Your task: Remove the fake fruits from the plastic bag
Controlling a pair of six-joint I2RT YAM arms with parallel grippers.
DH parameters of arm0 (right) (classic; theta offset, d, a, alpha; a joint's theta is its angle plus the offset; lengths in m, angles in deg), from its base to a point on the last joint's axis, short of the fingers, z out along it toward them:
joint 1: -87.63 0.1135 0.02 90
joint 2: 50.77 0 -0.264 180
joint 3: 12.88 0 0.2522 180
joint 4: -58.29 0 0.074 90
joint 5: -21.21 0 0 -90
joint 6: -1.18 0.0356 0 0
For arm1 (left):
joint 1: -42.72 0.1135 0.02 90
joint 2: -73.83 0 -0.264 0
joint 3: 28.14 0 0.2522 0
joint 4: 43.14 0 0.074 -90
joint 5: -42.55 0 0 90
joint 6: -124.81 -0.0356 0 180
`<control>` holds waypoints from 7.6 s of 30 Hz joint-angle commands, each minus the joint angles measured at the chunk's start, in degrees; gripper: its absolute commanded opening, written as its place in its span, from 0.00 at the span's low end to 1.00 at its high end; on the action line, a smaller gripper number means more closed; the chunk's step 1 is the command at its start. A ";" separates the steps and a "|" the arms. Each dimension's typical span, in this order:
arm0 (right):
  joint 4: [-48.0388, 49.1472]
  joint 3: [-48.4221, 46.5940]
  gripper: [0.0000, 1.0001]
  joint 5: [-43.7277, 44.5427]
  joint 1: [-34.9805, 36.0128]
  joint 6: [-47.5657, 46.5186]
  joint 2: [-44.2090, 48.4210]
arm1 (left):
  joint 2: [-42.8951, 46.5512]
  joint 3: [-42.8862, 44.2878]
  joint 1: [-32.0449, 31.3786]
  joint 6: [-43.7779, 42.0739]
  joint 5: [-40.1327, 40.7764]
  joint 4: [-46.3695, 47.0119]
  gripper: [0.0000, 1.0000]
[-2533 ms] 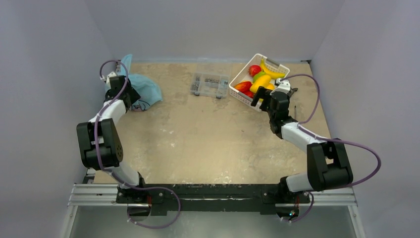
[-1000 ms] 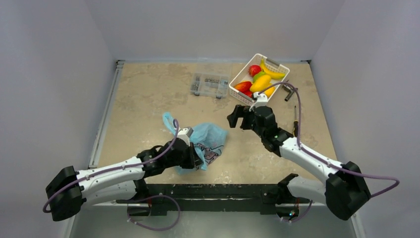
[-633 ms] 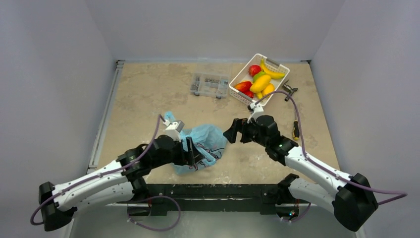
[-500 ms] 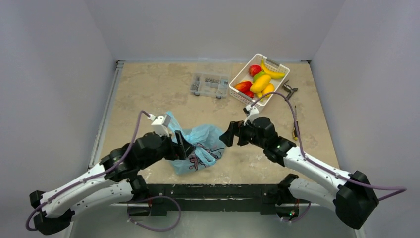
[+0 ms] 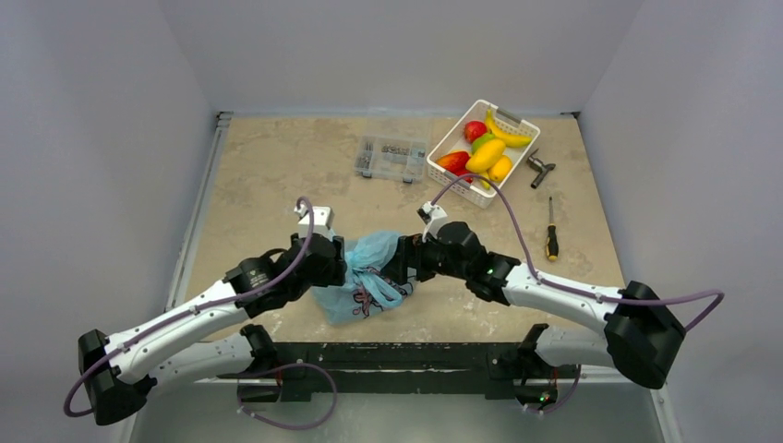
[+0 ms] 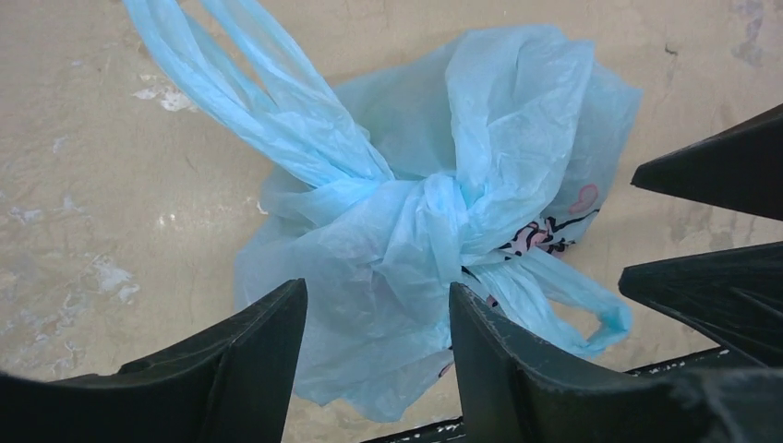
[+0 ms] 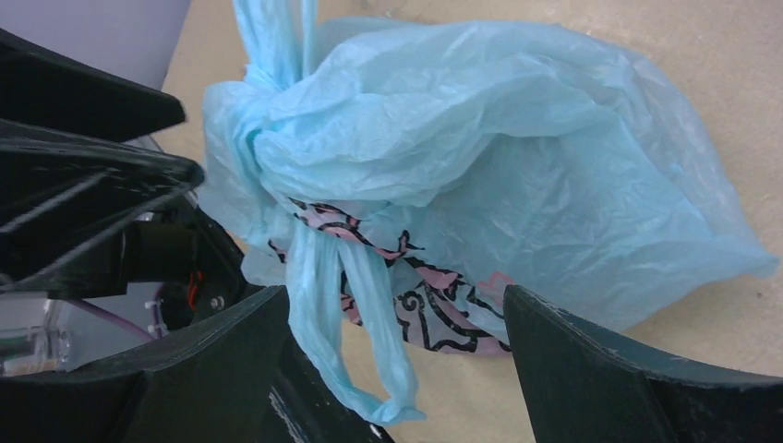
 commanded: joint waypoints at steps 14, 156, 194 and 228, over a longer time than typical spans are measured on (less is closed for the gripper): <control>-5.73 -12.56 0.87 7.35 3.72 -2.62 -2.65 | 0.93 -10.09 3.05 -2.18 -17.80 14.78 0.05; 7.61 0.66 0.00 21.24 9.56 3.76 15.31 | 23.80 -11.80 2.97 2.02 -8.46 6.99 0.00; -36.40 -35.24 0.99 29.10 18.89 -42.41 -6.49 | 21.58 -9.04 2.95 -0.34 -17.39 7.93 0.00; 21.69 -3.59 0.00 7.00 -1.60 9.54 9.53 | 34.01 -7.04 2.93 -0.07 -13.91 3.55 0.31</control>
